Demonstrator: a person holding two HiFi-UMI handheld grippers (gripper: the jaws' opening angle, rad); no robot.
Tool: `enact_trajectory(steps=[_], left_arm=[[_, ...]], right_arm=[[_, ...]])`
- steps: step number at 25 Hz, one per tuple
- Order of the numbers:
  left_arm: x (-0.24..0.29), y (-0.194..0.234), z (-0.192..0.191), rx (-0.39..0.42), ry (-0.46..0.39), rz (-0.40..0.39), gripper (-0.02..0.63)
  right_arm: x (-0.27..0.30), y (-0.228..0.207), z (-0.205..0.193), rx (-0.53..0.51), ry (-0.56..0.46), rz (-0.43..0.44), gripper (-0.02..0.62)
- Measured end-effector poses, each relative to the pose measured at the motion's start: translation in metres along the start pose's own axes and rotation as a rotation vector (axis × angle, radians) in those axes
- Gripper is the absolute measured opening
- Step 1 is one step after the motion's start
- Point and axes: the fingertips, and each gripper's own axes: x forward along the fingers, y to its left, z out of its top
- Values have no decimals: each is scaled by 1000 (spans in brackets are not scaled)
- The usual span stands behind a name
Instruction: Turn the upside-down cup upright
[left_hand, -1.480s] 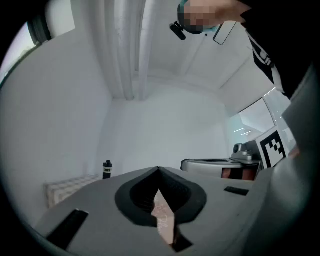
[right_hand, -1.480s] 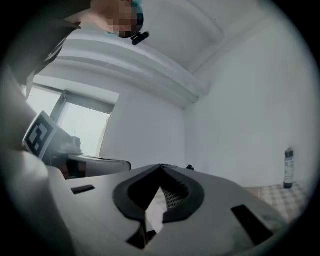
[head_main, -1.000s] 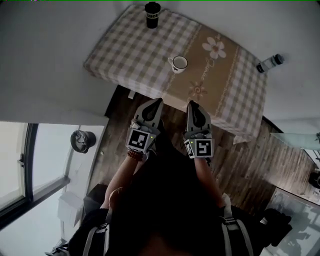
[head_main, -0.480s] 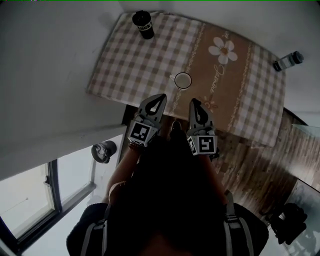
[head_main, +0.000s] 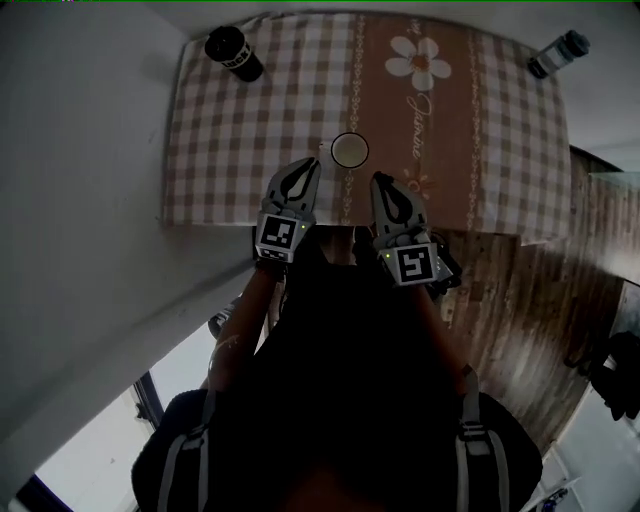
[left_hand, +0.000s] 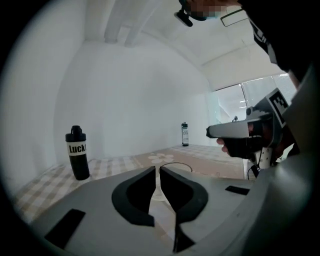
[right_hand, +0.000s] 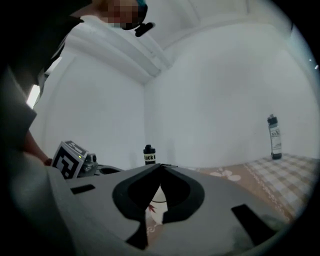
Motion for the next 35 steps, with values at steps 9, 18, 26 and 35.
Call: enact_trajectory(steps=[9,18,26,35], left_arm=[[29,22,-41,-98,83,24,111],[52,16,-74,-102,173,28,126],[64,12,-80,-137,185,49,92],[67,20,-56,-142,130,76,60]], right_arm=[[12,-7,-6,33,33,-51,6],[12,-16,-15,67,46,-16,6],[4,-30,-22,56,65,20,6],[9,5,-39,-19,134,200,6]])
